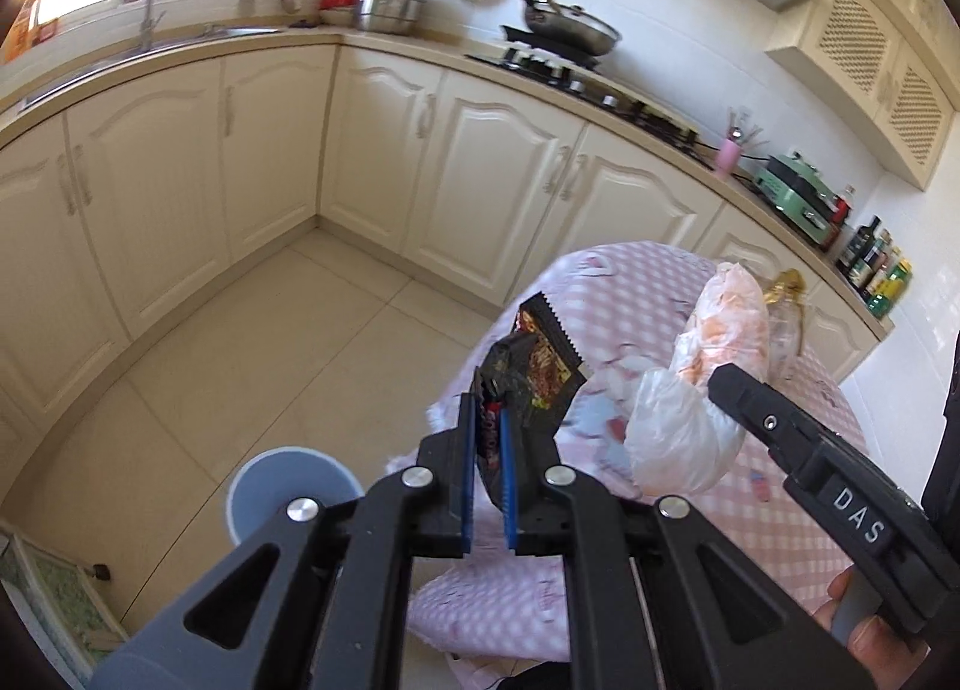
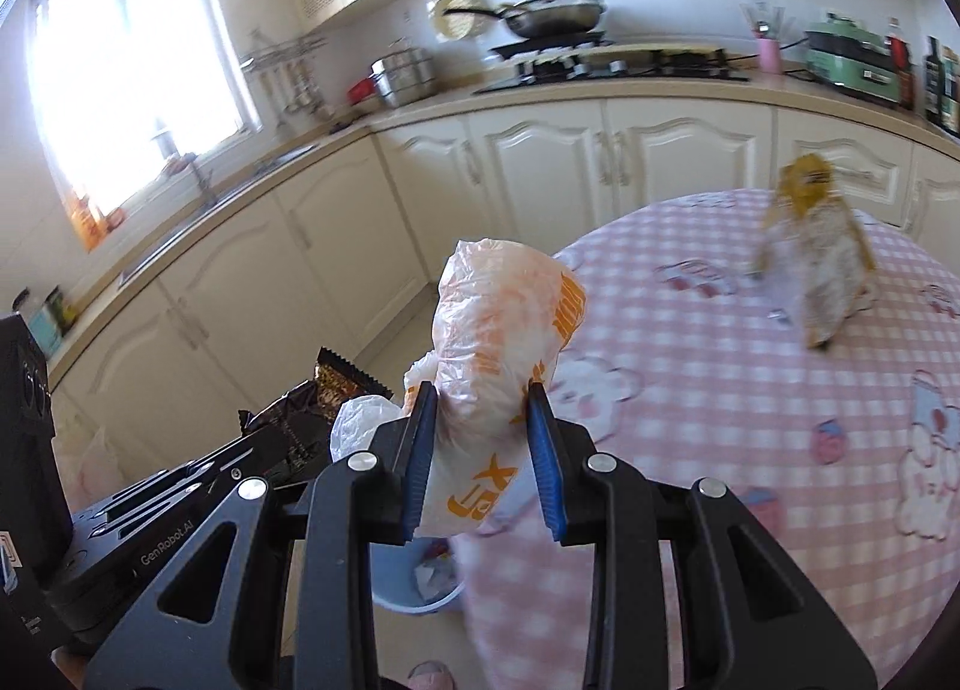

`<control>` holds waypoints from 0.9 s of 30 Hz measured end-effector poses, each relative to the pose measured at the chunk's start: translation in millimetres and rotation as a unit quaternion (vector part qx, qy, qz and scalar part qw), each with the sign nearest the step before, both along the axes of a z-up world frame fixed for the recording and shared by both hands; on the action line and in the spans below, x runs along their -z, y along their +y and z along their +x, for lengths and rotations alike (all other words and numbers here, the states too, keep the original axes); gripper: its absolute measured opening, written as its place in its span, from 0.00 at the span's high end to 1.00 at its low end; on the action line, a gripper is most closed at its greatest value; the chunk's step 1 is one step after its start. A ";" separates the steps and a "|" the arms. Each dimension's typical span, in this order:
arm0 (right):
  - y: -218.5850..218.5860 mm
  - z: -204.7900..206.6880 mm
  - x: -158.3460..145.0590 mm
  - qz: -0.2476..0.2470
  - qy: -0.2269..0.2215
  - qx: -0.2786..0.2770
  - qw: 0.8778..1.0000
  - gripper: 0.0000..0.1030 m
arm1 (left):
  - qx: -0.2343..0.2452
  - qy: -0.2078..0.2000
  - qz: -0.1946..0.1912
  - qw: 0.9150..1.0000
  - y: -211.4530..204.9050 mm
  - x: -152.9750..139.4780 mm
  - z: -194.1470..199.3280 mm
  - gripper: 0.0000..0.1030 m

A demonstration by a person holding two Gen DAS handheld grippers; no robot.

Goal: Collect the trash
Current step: 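Carry black wrapper and white bag over the bucket and open both tools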

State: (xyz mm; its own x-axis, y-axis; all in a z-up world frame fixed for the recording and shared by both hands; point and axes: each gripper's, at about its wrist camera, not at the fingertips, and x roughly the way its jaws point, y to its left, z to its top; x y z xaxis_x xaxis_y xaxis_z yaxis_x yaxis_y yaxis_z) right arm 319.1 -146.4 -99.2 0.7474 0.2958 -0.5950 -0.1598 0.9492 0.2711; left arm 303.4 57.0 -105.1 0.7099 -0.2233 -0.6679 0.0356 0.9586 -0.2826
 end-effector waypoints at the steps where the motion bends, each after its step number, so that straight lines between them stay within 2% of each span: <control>1: 13.7 3.2 5.6 -0.003 0.006 -0.012 1.000 0.73 | -0.008 0.004 0.000 1.000 8.5 4.4 -0.9 0.93; 7: 79.1 18.8 46.2 -0.017 0.049 -0.070 0.996 0.73 | -0.058 0.047 0.000 0.997 68.2 48.8 1.9 0.93; 14: 133.1 40.2 98.0 -0.034 0.096 -0.109 0.989 0.73 | -0.099 0.108 -0.002 0.989 121.3 106.7 13.3 0.93; 20: 151.5 61.7 134.4 -0.048 0.127 -0.112 0.984 0.73 | -0.114 0.143 -0.009 0.983 144.9 144.7 33.3 0.93; 27: 151.3 74.0 142.1 -0.053 0.144 -0.105 0.982 0.73 | -0.118 0.154 -0.015 0.981 154.2 160.4 61.8 0.92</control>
